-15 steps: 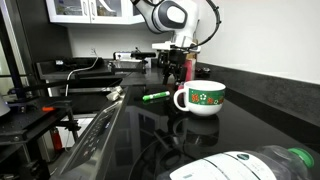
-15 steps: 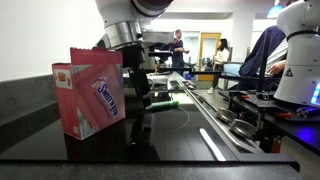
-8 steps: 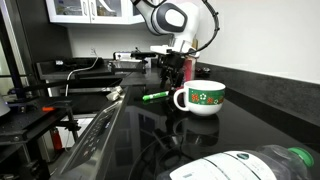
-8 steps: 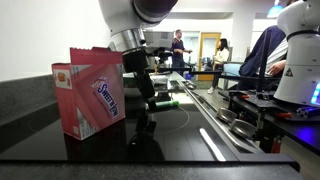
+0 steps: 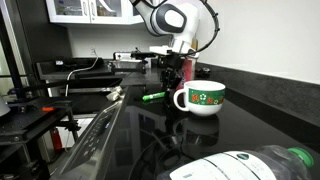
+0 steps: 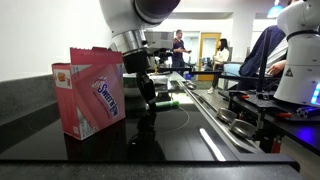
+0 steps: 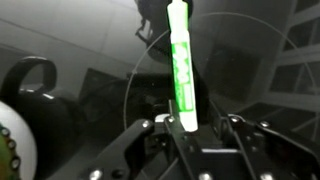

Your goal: Pick the marker and put it in the cup

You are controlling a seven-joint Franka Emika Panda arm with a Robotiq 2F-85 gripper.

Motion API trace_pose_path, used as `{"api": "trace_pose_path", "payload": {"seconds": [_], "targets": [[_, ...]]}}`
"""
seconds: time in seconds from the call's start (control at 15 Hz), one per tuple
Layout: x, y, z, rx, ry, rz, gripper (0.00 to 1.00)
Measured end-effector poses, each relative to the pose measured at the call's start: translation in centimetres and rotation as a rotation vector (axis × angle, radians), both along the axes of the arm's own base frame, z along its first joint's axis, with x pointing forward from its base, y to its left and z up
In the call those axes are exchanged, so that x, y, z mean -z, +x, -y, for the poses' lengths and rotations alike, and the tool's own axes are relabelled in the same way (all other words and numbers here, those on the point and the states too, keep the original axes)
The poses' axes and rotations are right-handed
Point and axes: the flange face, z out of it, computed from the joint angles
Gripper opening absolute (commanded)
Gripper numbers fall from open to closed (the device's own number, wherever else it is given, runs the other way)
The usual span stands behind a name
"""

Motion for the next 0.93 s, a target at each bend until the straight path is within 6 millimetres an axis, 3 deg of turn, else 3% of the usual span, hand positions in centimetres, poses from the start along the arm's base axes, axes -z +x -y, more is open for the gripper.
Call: {"api": "trace_pose_path", "payload": {"seconds": [0.07,0.53,0.93], "targets": [[-0.1,0.0,0.0,-0.005,-0.005,0.003,0.02],[-1.2,0.8,1.1,-0.037,0.001,0.043,0.05],[-8.2,2.7,6.0,-0.271,0.089,0.242,0.05]]}}
